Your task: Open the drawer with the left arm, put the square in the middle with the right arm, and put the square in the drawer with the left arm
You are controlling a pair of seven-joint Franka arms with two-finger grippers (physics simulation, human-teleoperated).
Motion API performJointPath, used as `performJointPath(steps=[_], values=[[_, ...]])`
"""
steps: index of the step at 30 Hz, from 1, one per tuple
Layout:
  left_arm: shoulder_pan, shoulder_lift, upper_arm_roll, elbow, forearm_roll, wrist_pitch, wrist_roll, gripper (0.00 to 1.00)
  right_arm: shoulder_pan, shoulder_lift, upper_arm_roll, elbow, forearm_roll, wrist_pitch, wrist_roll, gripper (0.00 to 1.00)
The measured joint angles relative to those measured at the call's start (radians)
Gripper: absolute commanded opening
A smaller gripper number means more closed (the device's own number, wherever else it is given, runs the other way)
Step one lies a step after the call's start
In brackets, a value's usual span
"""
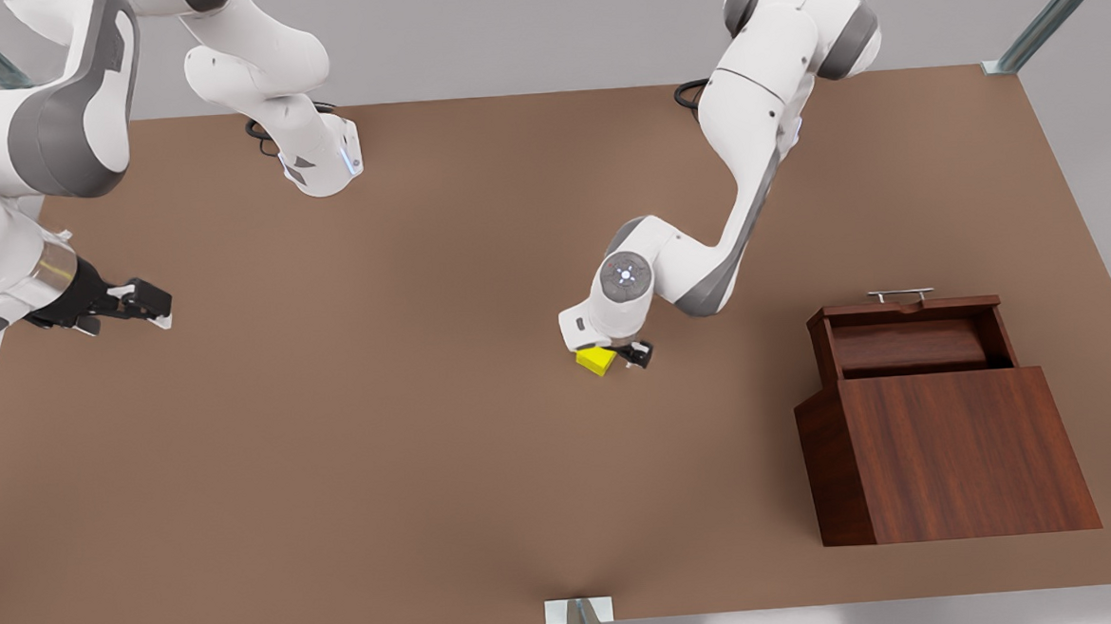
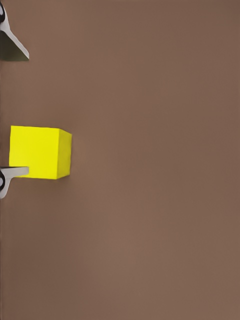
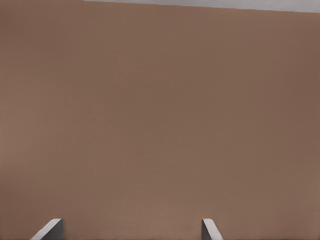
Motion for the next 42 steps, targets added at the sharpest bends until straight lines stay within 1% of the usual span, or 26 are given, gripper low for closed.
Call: performJointPath(steps=[2, 3, 5, 9, 11, 18, 19, 21, 23, 30, 34, 37, 38, 40, 42], values=[[-0.025, 0.009, 0.0, -0.007, 0.023, 0.021, -0.001, 1.0, -0.017, 0.0, -0.063, 0.003, 0.01, 0.025, 0.0, 1.0], [-0.036, 0.017, 0.0, -0.011, 0.031, 0.021, -0.012, 1.0, -0.039, -0.002, -0.067, 0.004, 0.013, 0.025, 0.0, 1.0], [-0.047, 0.04, 0.0, -0.014, 0.042, 0.035, -0.018, 1.0, 0.013, 0.002, -0.061, 0.002, 0.023, 0.02, -0.001, 1.0], [-0.054, 0.081, 0.003, -0.015, 0.052, 0.041, -0.018, 1.0, -0.013, 0.002, -0.063, 0.005, 0.023, -0.022, -0.005, 1.0], [-0.054, 0.099, 0.005, -0.017, 0.054, 0.041, -0.018, 1.0, 0.007, 0.011, -0.06, 0.032, 0.028, -0.011, -0.006, 1.0], [-0.053, 0.161, 0.009, -0.017, 0.056, 0.067, -0.018, 1.0, 0.001, 0.041, -0.059, 0.036, 0.049, 0.034, -0.005, 1.0], [-0.052, 0.161, 0.009, -0.017, 0.056, 0.067, -0.018, 0.94, 0.002, 0.041, -0.059, 0.036, 0.05, 0.032, -0.003, 1.0], [-0.052, 0.16, 0.009, -0.017, 0.056, 0.067, -0.02, 0.78, -0.001, 0.04, -0.059, 0.036, 0.049, 0.032, -0.002, 1.0], [-0.052, 0.16, 0.009, -0.017, 0.056, 0.067, -0.021, 0.68, -0.004, 0.04, -0.059, 0.036, 0.048, 0.031, -0.002, 1.0], [-0.052, 0.155, 0.009, -0.015, 0.06, 0.065, -0.024, 0.67, -0.005, 0.031, -0.061, 0.036, 0.048, 0.026, -0.002, 1.0], [-0.049, 0.09, 0.012, -0.007, 0.062, 0.02, -0.031, 0.67, -0.003, 0.032, -0.061, 0.036, 0.048, 0.026, -0.002, 1.0], [-0.037, -0.049, 0.038, -0.01, 0.055, -0.125, -0.005, 0.67, -0.001, 0.034, -0.061, 0.036, 0.048, 0.028, -0.002, 1.0], [-0.037, -0.101, 0.06, -0.013, 0.044, -0.186, 0.048, 0.68, -0.001, 0.034, -0.061, 0.036, 0.048, 0.028, -0.002, 1.0], [-0.033, -0.191, 0.142, -0.015, -0.001, -0.306, 0.198, 0.68, 0.002, 0.031, -0.059, 0.036, 0.045, 0.025, 0.0, 1.0], [-0.035, -0.245, 0.233, -0.015, -0.031, -0.385, 0.364, 0.68, -0.001, 0.031, -0.061, 0.036, 0.045, 0.025, -0.001, 1.0]])
